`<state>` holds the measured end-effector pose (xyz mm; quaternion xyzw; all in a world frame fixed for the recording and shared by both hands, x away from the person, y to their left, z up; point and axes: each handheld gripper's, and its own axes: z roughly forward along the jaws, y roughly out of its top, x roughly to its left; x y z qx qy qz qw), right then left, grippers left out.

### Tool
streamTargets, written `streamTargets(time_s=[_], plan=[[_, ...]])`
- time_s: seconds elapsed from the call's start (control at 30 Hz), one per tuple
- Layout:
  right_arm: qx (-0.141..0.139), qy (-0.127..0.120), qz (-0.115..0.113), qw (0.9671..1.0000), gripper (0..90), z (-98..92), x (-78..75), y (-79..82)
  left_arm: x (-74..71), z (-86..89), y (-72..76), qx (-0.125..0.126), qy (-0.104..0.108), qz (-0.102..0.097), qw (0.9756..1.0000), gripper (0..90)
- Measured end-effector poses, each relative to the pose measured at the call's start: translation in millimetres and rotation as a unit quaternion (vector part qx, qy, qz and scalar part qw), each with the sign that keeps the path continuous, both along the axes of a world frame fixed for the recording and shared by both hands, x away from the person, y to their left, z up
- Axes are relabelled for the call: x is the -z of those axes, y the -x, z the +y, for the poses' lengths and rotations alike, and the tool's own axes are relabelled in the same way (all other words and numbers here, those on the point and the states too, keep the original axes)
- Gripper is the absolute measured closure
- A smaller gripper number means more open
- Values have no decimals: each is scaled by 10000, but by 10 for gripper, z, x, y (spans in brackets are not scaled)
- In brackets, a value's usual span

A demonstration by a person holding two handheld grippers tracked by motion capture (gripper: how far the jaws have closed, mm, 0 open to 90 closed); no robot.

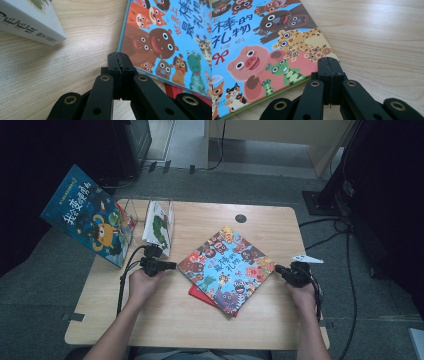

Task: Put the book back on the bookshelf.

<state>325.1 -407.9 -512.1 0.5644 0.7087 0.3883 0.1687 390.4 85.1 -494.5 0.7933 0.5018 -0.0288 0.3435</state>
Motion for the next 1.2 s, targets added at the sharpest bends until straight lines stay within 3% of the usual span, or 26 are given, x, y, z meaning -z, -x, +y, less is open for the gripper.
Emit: streamTargets(time_s=[0.17, 0.3, 0.47, 0.53, 0.8, 1.2], plan=[[-5, -29, -9, 10000, 900, 6, 4, -39, 10, 1, -14, -68, -27, -93, 9999, 895], [20, -19, 1, 10000, 900, 19, 6, -40, 34, -18, -36, -68, -54, -56, 9999, 896], [-56, -16, 96, 9999, 900, 23, 20, -9, 44, -30, -56, -77, -64, 44, 9999, 900], [-86, -27, 82, 9999, 900, 29, 23, 1, 48, -29, -55, -34, 30, 196, 9998, 900], [-101, -82, 76, 9999, 900, 31, 26, -1, 39, -147, 112, 381, 23, 351, 9987, 900], [-130, -229, 70, 9996, 900, 47, 13, -79, 54, -194, 323, 616, 191, 607, 9961, 900]])
